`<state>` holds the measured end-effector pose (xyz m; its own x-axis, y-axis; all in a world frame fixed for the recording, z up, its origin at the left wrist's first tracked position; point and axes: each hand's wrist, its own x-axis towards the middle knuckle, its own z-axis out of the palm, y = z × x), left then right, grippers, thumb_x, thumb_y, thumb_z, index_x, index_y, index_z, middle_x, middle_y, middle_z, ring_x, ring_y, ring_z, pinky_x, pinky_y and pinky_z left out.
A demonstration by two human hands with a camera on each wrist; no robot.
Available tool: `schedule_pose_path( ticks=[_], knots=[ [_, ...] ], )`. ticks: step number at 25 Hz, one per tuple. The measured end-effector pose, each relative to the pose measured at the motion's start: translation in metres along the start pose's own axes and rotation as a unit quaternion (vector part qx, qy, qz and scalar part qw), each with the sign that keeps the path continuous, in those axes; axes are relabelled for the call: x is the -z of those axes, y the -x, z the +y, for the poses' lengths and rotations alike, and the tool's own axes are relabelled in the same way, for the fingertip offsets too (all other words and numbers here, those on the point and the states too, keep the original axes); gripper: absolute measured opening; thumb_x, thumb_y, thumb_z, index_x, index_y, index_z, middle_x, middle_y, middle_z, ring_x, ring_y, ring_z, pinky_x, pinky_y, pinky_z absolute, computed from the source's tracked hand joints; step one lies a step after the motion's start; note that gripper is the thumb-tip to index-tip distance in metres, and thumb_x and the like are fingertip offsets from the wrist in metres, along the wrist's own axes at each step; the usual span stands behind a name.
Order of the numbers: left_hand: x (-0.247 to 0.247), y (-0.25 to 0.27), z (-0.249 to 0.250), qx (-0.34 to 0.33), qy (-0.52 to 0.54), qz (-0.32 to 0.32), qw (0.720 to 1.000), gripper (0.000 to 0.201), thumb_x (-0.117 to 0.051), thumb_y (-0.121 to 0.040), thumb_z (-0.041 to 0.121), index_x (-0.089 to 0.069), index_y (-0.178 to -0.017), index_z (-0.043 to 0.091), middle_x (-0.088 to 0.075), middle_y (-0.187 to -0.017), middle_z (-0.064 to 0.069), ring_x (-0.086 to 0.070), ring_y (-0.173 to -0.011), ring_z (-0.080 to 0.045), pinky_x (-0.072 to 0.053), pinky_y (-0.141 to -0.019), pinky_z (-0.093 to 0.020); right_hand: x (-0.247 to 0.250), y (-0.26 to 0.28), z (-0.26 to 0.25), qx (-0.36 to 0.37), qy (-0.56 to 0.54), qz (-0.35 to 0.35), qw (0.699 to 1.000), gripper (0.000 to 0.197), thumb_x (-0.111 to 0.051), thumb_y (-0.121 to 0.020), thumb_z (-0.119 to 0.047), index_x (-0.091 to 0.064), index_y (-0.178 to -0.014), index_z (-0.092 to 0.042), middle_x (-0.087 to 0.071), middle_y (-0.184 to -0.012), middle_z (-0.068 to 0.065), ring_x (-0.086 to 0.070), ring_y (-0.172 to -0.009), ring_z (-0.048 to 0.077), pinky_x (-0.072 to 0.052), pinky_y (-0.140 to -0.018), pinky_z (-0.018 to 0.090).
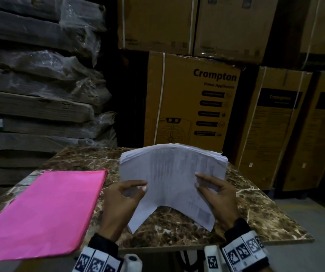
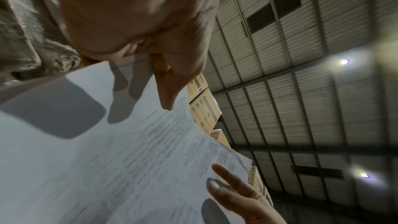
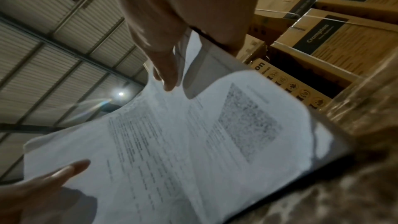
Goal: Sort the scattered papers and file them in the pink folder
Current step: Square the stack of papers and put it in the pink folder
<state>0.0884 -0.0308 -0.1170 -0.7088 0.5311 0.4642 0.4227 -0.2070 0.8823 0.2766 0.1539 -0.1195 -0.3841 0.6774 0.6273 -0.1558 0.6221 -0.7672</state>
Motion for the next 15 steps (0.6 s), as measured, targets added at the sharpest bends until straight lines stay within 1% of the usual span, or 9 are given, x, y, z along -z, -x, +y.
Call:
schedule_pose_path(
  ticks=[1,3,5,6,8,10,12,13,15],
  knots=[
    [-0.002,0.001,0.003,-0.005,-0.02,-0.002,1.0,0.022,-0.081,-0.081,0.014,-0.076,-0.081,0.035,-0.067,-0.082,0.041,-0.061,-0.09,0.017,-0.049,-0.078,-0.022,0.0,-0.001,0.001,0.007,0.007,0.004,1.0,0.024,-0.078,-0.081,-0.006,-0.079,-0.098,-0.023,-0.07,-0.114,-0.015,-0.063,-0.106,0.002,-0.057,-0.081,0.022],
    [-0.003,0.001,0.003,-0.012,-0.047,0.006,0.999,0.024,-0.081,-0.081,0.017,-0.074,-0.083,0.04,-0.068,-0.081,0.038,-0.061,-0.089,0.017,-0.052,-0.078,-0.023,0.0,-0.002,0.002,0.012,0.006,0.029,1.0,0.026,-0.079,-0.08,-0.005,-0.079,-0.097,-0.024,-0.069,-0.118,-0.005,-0.064,-0.109,0.007,-0.058,-0.086,0.027],
    [-0.004,0.001,0.002,-0.016,-0.052,0.012,0.998,0.021,-0.082,-0.08,0.019,-0.076,-0.09,0.037,-0.067,-0.092,0.033,-0.059,-0.09,0.02,-0.053,-0.084,-0.026,-0.004,-0.001,0.0,0.02,0.01,0.068,0.997,0.027,-0.079,-0.079,-0.004,-0.079,-0.093,-0.026,-0.072,-0.112,0.0,-0.067,-0.106,0.012,-0.058,-0.089,0.032],
    [-0.006,0.0,0.002,-0.021,-0.057,0.013,0.998,0.021,-0.082,-0.08,0.02,-0.077,-0.096,0.033,-0.067,-0.097,0.029,-0.057,-0.091,0.022,-0.052,-0.086,-0.022,-0.007,0.0,-0.002,0.025,0.014,0.083,0.996,0.028,-0.079,-0.079,-0.002,-0.078,-0.09,-0.028,-0.073,-0.108,0.001,-0.068,-0.103,0.011,-0.058,-0.089,0.032],
    [-0.013,0.0,0.005,-0.044,-0.076,0.018,0.996,0.024,-0.082,-0.081,0.021,-0.078,-0.104,0.024,-0.068,-0.101,0.021,-0.055,-0.09,0.027,-0.047,-0.083,-0.006,-0.014,-0.001,-0.005,0.037,0.03,0.098,0.994,0.034,-0.078,-0.079,0.001,-0.077,-0.087,-0.032,-0.075,-0.102,-0.001,-0.069,-0.097,0.005,-0.057,-0.09,0.028],
    [-0.019,0.001,0.008,-0.06,-0.088,0.043,0.993,0.023,-0.082,-0.081,0.019,-0.079,-0.103,0.02,-0.069,-0.099,0.017,-0.056,-0.086,0.026,-0.045,-0.081,0.0,-0.02,-0.001,-0.005,0.034,0.044,0.11,0.992,0.035,-0.078,-0.079,0.0,-0.075,-0.088,-0.034,-0.074,-0.105,0.001,-0.068,-0.098,0.007,-0.054,-0.089,0.017],
    [-0.021,0.002,0.007,-0.054,-0.079,0.075,0.993,0.017,-0.082,-0.08,0.015,-0.08,-0.098,0.016,-0.073,-0.095,0.012,-0.059,-0.082,0.019,-0.052,-0.086,-0.013,-0.024,0.001,-0.008,0.026,0.044,0.132,0.99,0.032,-0.078,-0.08,-0.001,-0.075,-0.092,-0.031,-0.069,-0.117,0.005,-0.065,-0.105,0.014,-0.048,-0.087,0.004],
    [-0.02,0.003,0.006,-0.045,-0.07,0.088,0.993,0.016,-0.082,-0.079,0.012,-0.081,-0.095,0.015,-0.075,-0.091,0.01,-0.061,-0.08,0.016,-0.055,-0.087,-0.021,-0.026,0.003,-0.01,0.024,0.044,0.142,0.989,0.031,-0.079,-0.08,0.0,-0.076,-0.094,-0.028,-0.067,-0.12,0.005,-0.063,-0.107,0.015,-0.047,-0.088,0.003],
    [-0.019,0.003,0.007,-0.033,-0.056,0.107,0.992,0.015,-0.083,-0.077,0.007,-0.081,-0.089,0.015,-0.075,-0.083,0.011,-0.064,-0.077,0.012,-0.057,-0.084,-0.027,-0.026,0.005,-0.017,0.024,0.043,0.16,0.986,0.032,-0.079,-0.077,0.003,-0.076,-0.095,-0.024,-0.065,-0.121,0.002,-0.061,-0.107,0.013,-0.048,-0.089,0.004]
  ],
)
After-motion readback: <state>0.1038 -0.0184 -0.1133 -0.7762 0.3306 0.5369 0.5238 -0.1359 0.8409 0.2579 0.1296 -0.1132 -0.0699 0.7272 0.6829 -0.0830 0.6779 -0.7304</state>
